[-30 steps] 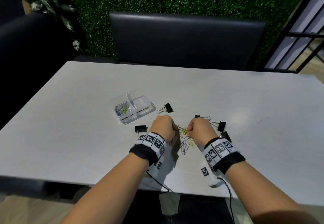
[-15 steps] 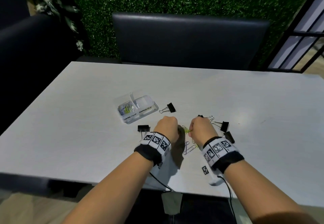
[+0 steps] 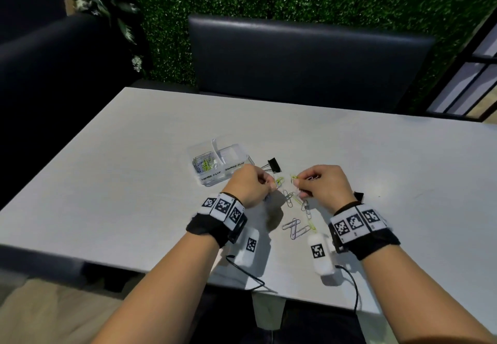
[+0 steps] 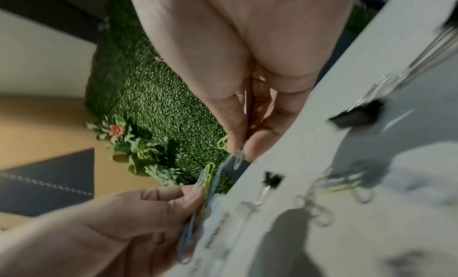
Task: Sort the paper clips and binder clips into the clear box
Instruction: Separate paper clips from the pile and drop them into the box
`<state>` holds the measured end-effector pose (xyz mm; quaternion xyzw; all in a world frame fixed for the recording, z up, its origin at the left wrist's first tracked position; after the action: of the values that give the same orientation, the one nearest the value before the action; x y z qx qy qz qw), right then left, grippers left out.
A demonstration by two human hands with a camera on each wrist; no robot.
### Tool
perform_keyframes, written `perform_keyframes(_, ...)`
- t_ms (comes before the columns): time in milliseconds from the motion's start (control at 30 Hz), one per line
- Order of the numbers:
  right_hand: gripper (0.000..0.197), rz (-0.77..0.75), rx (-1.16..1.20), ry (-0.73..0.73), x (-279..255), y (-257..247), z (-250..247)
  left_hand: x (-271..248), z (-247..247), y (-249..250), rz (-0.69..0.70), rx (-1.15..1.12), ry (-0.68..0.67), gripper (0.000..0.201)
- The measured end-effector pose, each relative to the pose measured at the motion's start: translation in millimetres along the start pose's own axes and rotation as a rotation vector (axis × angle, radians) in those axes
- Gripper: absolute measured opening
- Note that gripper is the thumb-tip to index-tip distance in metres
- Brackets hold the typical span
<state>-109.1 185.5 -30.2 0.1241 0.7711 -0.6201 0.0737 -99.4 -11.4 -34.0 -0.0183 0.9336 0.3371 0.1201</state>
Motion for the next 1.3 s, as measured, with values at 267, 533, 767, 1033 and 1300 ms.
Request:
perform_keyframes(267,0.011,-0.085,0.073,-0.208,24.0,-68.0,126.0,0.0,-112.4,-72.5,-0.183,-0.084,0.251,0.017)
perform_keyframes(533,0.026,-0.088,-0.159,-0.329,34.5,-80.8,215.2,15.8,-150.0,-104.6,-0.355,0.151,0.321,0.02)
perform_keyframes(767,0.008,-0.152,-0.17,-0.273,29.5,-74.5,138.9,-7.0,-121.9,-55.7,-0.118,0.134,0.292,0.023)
perform_keyframes(1033,0.037,-0.112,-0.608,-0.244,9.7,3.0,7.8,-6.2,21.7,27.0,0.173,0.432,-0.081,0.032)
perform_keyframes(1300,0.055,-0.26,-0.66,-0.391,-30.9,18.8,26.5,-15.2,53.9,28.8,0.217,0.549,-0.146,0.041)
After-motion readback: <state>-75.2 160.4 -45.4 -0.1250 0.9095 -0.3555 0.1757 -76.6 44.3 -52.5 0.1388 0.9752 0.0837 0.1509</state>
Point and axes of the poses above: each hand's wrist, its own x-axis towards the middle knuckle, its own z-axis out of the palm, y = z × x, the point moved 10 cm from there along x, towards the middle knuckle, and after that the axes turned 12 degrees about x, right-handed, at the moved point
